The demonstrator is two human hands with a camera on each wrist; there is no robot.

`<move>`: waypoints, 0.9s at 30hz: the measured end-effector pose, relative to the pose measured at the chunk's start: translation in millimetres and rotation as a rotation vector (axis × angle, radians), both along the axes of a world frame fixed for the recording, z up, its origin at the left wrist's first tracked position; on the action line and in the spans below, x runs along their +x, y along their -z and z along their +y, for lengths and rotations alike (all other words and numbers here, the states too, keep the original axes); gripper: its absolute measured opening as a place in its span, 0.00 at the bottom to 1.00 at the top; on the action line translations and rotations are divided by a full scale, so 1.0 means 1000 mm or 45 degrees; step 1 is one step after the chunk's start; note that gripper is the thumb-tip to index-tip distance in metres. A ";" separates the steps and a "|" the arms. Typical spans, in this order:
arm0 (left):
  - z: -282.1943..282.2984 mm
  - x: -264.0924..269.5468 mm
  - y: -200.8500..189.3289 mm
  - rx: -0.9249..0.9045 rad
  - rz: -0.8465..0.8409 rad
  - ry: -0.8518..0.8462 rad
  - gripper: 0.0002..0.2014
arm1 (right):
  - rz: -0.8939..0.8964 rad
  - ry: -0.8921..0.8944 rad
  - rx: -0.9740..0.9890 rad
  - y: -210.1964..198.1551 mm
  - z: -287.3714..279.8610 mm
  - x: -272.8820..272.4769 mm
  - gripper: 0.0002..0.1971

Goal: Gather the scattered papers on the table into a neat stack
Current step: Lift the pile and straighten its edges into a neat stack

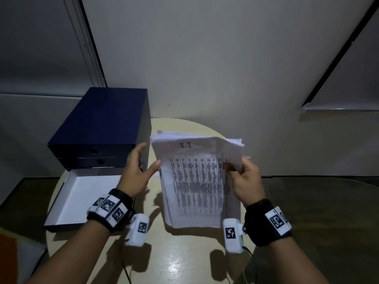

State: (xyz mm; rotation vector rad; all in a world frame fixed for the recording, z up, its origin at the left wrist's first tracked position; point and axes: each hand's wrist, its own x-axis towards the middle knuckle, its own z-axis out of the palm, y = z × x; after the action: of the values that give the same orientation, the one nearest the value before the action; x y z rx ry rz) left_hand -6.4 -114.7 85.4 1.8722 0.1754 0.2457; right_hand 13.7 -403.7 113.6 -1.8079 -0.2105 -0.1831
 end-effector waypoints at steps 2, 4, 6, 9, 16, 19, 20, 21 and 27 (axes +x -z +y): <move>-0.017 -0.001 -0.006 -0.313 0.043 0.127 0.18 | 0.055 -0.024 0.180 -0.004 0.009 -0.002 0.18; -0.031 -0.004 -0.012 -0.306 -0.047 0.064 0.17 | 0.094 0.010 0.277 -0.001 0.016 -0.006 0.15; -0.036 -0.014 -0.008 -0.262 -0.092 0.025 0.20 | 0.140 0.076 0.306 0.013 0.018 -0.010 0.14; -0.035 -0.026 0.013 -0.185 -0.015 0.046 0.26 | 0.229 0.084 0.211 0.044 0.022 -0.019 0.18; -0.035 -0.020 0.035 -0.095 0.082 -0.050 0.20 | 0.237 0.011 0.062 0.058 0.041 -0.027 0.21; -0.038 -0.023 0.030 -0.147 0.021 -0.069 0.18 | 0.208 0.025 0.065 0.055 0.040 -0.028 0.23; -0.039 -0.026 0.031 -0.152 -0.005 -0.073 0.18 | 0.199 0.027 0.072 0.052 0.039 -0.030 0.22; -0.040 -0.029 0.032 -0.161 -0.011 -0.071 0.19 | 0.199 0.030 0.088 0.053 0.038 -0.032 0.22; -0.042 -0.034 0.016 -0.445 -0.198 -0.037 0.22 | 0.097 0.090 0.223 0.049 0.031 -0.034 0.23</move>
State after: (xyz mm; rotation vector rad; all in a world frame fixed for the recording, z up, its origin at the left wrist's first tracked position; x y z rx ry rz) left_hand -40.0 -157.0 69.7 1.4981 0.1294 0.3557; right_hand -20.2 -373.0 64.2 -1.6459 -0.0738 -0.1765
